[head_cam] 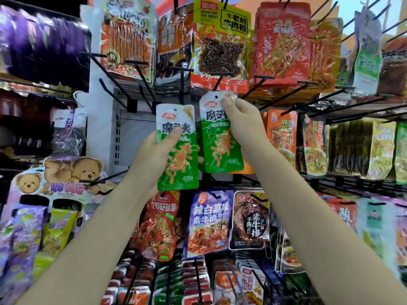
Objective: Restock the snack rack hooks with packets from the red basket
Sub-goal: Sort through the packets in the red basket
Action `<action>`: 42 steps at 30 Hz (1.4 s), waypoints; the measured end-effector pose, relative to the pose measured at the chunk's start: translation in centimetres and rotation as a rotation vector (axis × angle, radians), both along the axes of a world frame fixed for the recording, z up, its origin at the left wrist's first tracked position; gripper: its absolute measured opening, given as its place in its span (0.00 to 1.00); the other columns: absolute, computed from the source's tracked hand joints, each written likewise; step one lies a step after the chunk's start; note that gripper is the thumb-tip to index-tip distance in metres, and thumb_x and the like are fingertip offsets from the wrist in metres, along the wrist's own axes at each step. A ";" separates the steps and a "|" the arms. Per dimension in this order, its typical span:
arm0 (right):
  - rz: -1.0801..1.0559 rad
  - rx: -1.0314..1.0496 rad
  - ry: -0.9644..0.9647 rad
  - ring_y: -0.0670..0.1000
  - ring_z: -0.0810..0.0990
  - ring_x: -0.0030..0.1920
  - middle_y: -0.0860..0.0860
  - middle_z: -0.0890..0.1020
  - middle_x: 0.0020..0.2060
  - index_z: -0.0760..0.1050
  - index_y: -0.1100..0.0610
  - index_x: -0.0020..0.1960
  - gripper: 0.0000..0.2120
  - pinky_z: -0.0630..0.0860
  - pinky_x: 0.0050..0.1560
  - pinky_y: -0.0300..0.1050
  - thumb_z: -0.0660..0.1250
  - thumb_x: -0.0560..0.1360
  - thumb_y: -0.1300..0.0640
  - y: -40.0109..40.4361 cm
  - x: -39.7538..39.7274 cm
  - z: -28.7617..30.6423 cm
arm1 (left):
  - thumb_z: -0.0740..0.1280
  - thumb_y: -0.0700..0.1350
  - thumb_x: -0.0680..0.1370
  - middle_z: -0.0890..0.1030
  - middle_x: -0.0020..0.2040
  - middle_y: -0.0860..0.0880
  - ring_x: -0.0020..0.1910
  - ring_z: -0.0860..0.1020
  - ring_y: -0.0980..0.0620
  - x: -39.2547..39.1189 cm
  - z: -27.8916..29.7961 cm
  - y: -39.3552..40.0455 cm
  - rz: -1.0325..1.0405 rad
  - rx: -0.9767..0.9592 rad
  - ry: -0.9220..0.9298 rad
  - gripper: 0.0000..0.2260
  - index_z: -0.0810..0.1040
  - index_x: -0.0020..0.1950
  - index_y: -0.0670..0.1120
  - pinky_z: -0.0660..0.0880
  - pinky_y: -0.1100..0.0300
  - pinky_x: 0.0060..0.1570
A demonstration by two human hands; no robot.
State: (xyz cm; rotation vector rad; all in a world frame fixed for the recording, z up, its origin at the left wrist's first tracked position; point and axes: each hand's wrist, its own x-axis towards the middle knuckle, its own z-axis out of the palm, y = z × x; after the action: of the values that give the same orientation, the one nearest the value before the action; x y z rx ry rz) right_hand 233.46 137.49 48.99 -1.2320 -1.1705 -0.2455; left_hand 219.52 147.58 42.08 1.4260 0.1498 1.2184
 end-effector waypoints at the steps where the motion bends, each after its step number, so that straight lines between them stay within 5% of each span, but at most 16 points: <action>1: -0.002 -0.002 0.001 0.47 0.61 0.30 0.53 0.63 0.32 0.67 0.58 0.40 0.18 0.59 0.34 0.42 0.60 0.84 0.49 0.1 0.2 0.2 | 0.74 0.65 0.70 0.84 0.60 0.47 0.61 0.81 0.40 0.0 0.0 -0.1 -0.011 0.028 -0.007 0.25 0.79 0.62 0.53 0.74 0.34 0.63; 5: -0.015 0.033 0.006 0.46 0.58 0.27 0.44 0.60 0.26 0.61 0.54 0.35 0.20 0.55 0.29 0.40 0.62 0.83 0.51 0.7 0.8 0.7 | 0.77 0.72 0.60 0.80 0.68 0.46 0.68 0.76 0.38 0.3 -0.3 0.6 -0.033 0.045 -0.025 0.43 0.75 0.68 0.51 0.69 0.31 0.66; 9: -0.092 0.047 -0.077 0.44 0.58 0.25 0.44 0.60 0.24 0.61 0.53 0.32 0.22 0.54 0.28 0.41 0.64 0.82 0.52 0.4 1.1 0.9 | 0.77 0.69 0.63 0.83 0.63 0.47 0.65 0.78 0.39 0.2 -0.2 0.1 -0.027 0.079 -0.008 0.33 0.79 0.62 0.53 0.70 0.31 0.65; 13: -0.116 0.077 -0.110 0.46 0.57 0.27 0.46 0.61 0.26 0.63 0.56 0.35 0.19 0.54 0.30 0.43 0.65 0.81 0.53 0.3 1.2 1.5 | 0.75 0.57 0.71 0.86 0.56 0.46 0.59 0.82 0.39 0.3 -0.2 -0.1 -0.048 0.068 -0.012 0.12 0.84 0.51 0.54 0.74 0.32 0.62; 19: -0.146 0.018 -0.034 0.46 0.59 0.26 0.48 0.61 0.27 0.62 0.58 0.32 0.23 0.58 0.30 0.43 0.69 0.79 0.51 0.9 1.9 1.3 | 0.75 0.57 0.71 0.86 0.54 0.46 0.59 0.82 0.39 0.0 -0.1 -0.8 -0.026 0.080 0.006 0.07 0.85 0.45 0.57 0.74 0.32 0.63; 24: -0.271 0.141 -0.115 0.43 0.68 0.31 0.48 0.73 0.33 0.74 0.61 0.48 0.13 0.66 0.31 0.36 0.69 0.79 0.51 -0.3 1.4 0.4 | 0.73 0.52 0.77 0.87 0.50 0.46 0.51 0.84 0.42 0.0 0.3 -1.1 -0.043 0.049 -0.004 0.05 0.84 0.47 0.51 0.80 0.39 0.54; 27: -0.151 0.145 -0.141 0.44 0.69 0.27 0.49 0.74 0.29 0.77 0.57 0.40 0.17 0.67 0.32 0.40 0.64 0.82 0.48 -1.1 0.6 0.1 | 0.70 0.48 0.79 0.87 0.48 0.47 0.45 0.85 0.46 0.6 1.0 -1.6 -0.041 0.086 0.002 0.05 0.82 0.51 0.48 0.82 0.48 0.45; 30: 0.039 -0.007 -0.093 0.49 0.71 0.25 0.51 0.72 0.27 0.74 0.56 0.37 0.19 0.68 0.30 0.42 0.64 0.81 0.45 -0.9 0.0 0.1 | 0.70 0.48 0.80 0.87 0.48 0.44 0.44 0.86 0.44 1.6 1.9 -2.2 -0.028 0.136 0.021 0.07 0.82 0.52 0.45 0.83 0.42 0.48; 33: 0.013 0.011 -0.087 0.51 0.70 0.27 0.52 0.67 0.27 0.68 0.56 0.35 0.19 0.65 0.32 0.43 0.66 0.81 0.49 -0.4 0.4 0.6 | 0.71 0.52 0.79 0.86 0.50 0.45 0.49 0.84 0.44 2.9 2.5 -1.7 0.283 0.422 0.044 0.11 0.80 0.55 0.47 0.81 0.43 0.53; 36: 0.014 0.031 -0.021 0.49 0.65 0.25 0.48 0.64 0.24 0.64 0.55 0.34 0.21 0.63 0.29 0.41 0.65 0.82 0.51 -0.2 1.4 1.3 | 0.68 0.58 0.79 0.71 0.72 0.47 0.70 0.70 0.50 3.0 2.9 -0.5 0.739 0.942 0.144 0.29 0.66 0.76 0.49 0.67 0.57 0.67; 38: 0.000 0.010 0.002 0.46 0.61 0.23 0.46 0.62 0.24 0.64 0.55 0.34 0.20 0.60 0.28 0.41 0.65 0.82 0.51 0.1 1.8 1.7 | 0.60 0.64 0.80 0.60 0.80 0.47 0.79 0.58 0.47 2.9 3.1 0.4 0.861 1.167 0.257 0.33 0.59 0.81 0.50 0.59 0.51 0.74; 42: -0.043 -0.017 0.021 0.48 0.59 0.29 0.48 0.61 0.27 0.65 0.55 0.35 0.19 0.57 0.34 0.44 0.66 0.81 0.50 0.9 2.2 2.0 | 0.50 0.68 0.79 0.51 0.83 0.51 0.82 0.51 0.47 3.0 3.1 1.2 0.879 1.230 0.469 0.34 0.54 0.83 0.54 0.57 0.43 0.78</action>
State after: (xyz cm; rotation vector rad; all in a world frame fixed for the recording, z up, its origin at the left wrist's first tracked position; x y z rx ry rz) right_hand 235.63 138.39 50.99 -1.2726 -1.1311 -0.2541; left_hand 222.57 148.76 45.14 2.9162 0.4235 1.7584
